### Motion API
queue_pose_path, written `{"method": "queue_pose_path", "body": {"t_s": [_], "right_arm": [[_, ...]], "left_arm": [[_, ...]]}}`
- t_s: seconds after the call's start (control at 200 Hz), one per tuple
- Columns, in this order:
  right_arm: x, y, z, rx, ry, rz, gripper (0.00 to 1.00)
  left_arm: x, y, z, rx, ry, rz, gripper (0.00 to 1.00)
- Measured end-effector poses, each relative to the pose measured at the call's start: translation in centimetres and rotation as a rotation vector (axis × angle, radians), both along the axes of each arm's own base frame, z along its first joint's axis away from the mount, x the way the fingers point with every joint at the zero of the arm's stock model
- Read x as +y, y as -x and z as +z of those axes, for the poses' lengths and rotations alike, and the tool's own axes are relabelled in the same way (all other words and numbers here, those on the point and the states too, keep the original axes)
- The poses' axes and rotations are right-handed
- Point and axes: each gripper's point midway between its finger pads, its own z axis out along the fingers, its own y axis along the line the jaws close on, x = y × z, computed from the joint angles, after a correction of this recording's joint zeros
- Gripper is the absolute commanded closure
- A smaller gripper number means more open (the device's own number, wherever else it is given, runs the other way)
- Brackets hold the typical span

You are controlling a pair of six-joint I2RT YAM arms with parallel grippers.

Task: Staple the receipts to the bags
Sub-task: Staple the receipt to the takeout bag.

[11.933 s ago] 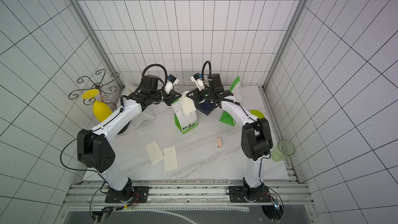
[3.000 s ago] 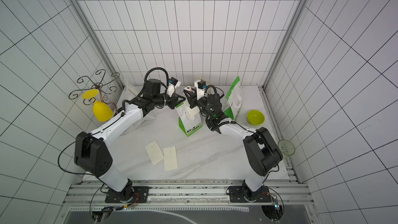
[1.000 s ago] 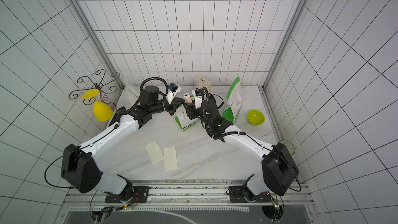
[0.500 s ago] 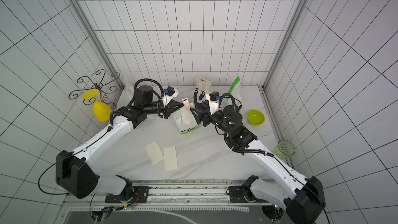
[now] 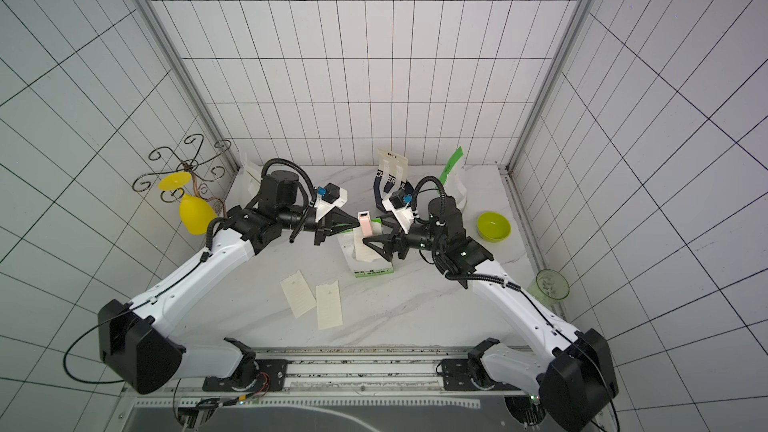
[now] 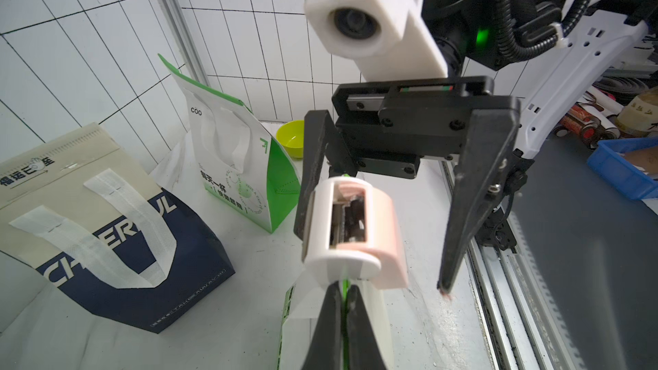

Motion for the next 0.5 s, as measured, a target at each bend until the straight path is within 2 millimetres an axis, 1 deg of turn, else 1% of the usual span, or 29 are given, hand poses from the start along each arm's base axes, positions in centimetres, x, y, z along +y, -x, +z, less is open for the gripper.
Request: {"method": "queue_pose_path", "body": {"t_s": [0.175,0.35,0.42,0.5], "right_arm": [[0.6,0.9,-0.4,0.014,0.002,0.083,0.18],[1.2,0.7,0.1,0.014,-0.001,0.114,0.21],[1.3,0.7,0.5,0.006,-0.006,0.119,0.23],[1.3,0.7,0.9,-0.002,-0.012,0.126,0.3]], "left_arm": [[-0.3,0.9,0.3,-0.004,0.004,-0.038,1.0],[-0.6,1.4,0.2,-0.001,-0.003,-0.055,1.0],[-0.7,1.6,0.2,-0.003,-0.004,-0.06,1.0],[-0.7,1.6,0.2,-0.003,-0.004,-0.06,1.0]]}}
